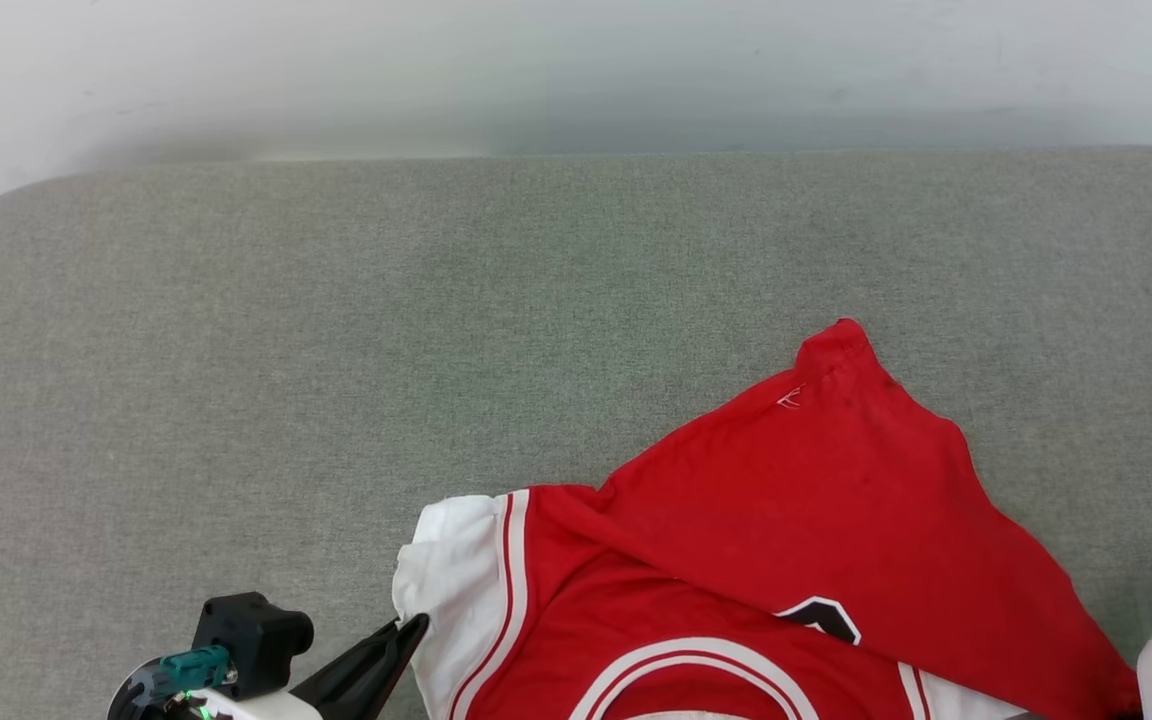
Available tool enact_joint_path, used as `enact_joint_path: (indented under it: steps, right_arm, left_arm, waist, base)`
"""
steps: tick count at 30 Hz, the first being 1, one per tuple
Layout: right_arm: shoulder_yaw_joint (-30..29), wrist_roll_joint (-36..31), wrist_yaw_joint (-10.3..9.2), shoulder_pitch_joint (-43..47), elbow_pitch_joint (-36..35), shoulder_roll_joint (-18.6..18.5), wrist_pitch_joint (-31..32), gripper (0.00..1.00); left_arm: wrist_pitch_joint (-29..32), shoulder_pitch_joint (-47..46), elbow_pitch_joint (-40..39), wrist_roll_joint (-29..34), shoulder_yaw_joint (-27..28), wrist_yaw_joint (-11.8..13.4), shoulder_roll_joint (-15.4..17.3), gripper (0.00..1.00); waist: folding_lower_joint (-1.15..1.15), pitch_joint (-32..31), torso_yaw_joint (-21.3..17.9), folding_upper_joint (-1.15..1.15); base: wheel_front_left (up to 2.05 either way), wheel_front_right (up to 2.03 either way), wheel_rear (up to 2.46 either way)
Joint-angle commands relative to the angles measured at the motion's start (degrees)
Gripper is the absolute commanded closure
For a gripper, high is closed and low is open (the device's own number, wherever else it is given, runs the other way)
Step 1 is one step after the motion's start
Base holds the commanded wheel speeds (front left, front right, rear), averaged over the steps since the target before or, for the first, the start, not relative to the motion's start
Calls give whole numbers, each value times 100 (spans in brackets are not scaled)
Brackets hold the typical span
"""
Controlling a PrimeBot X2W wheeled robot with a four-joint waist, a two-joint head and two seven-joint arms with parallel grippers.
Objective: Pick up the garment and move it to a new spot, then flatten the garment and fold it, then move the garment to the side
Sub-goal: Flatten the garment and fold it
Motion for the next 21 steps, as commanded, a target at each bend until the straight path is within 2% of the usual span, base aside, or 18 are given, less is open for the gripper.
enact_joint_path:
  steps: [1,3,11,17,21]
  right_arm:
    - [44,21,-2,-9,-50,-61,-107,100]
    - [204,5,-1,-127,-101,-214,-315,0]
    - [443,236,-2,-710,-425,-601,-401,0]
    - [719,205,-2,-1653,-667,-609,-231,0]
    - [964,41,-2,-2281,-428,-492,-164,0]
  left_arm:
    - [4,15,-33,17,9,29,20,100]
    - [26,-22,-78,31,4,18,45,100]
    - [33,-128,-150,78,-43,-18,46,100]
    - [68,-341,-294,333,-128,-60,55,100]
    - [109,-537,-455,432,-227,-108,-52,100]
  waist:
    - [1,7,6,0]
    - [1,31,44,0]
    - [1,223,313,0]
    - [1,556,645,0]
    - [1,826,906,0]
  base:
    - [0,0,0]
    - [0,0,0]
    - [0,0,0]
    - [0,0,0]
    - [0,0,0]
